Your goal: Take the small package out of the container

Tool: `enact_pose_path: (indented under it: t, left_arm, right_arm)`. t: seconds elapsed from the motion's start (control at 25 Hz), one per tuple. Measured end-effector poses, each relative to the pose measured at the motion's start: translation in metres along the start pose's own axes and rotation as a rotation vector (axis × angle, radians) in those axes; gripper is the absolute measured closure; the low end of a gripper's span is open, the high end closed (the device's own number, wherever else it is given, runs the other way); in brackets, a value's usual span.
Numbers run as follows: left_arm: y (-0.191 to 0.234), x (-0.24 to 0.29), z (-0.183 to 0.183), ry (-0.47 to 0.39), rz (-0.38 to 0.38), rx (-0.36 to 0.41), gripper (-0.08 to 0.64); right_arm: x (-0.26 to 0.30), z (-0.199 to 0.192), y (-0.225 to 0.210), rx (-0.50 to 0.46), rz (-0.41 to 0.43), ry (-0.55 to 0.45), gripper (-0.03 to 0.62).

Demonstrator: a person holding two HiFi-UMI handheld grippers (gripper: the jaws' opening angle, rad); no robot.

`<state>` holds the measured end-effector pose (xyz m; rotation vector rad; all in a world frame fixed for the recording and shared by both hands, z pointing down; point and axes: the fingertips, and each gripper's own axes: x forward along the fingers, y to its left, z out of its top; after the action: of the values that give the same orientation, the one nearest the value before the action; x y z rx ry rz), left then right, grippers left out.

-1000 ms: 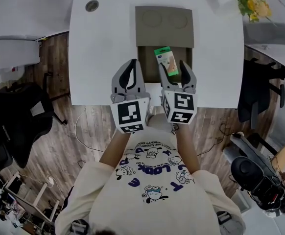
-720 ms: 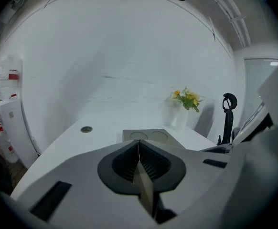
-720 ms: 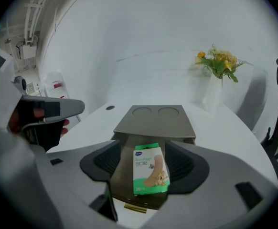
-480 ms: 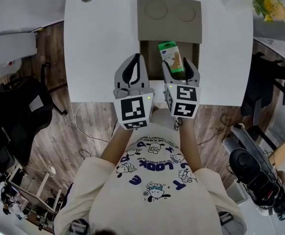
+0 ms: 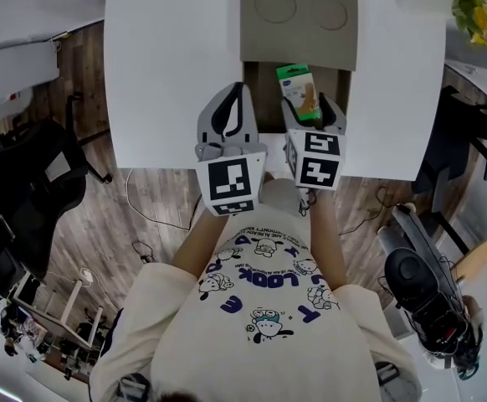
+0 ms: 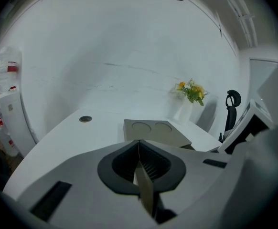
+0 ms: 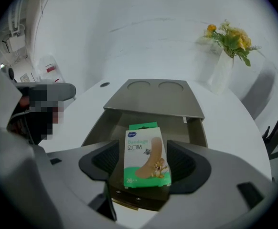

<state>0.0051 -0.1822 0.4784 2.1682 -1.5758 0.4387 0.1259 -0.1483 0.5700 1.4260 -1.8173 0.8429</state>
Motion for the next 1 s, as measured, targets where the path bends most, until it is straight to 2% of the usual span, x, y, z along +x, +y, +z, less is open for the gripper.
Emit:
enact_pose_path:
  t: [0.32,1.0]
  left_arm:
    - [0.011,0.007,-0.004,0.022,0.02,-0.023,0.545]
    - [0.026,0.019,-0.008,0.044,0.044,-0.043,0.545]
  right_arm:
    - [0.014,-0.012,0.0,-0.029,0.001,0.136,0.308]
    - [0.026,-0.014,0.0,-0.043,-0.009,0.229,0.302]
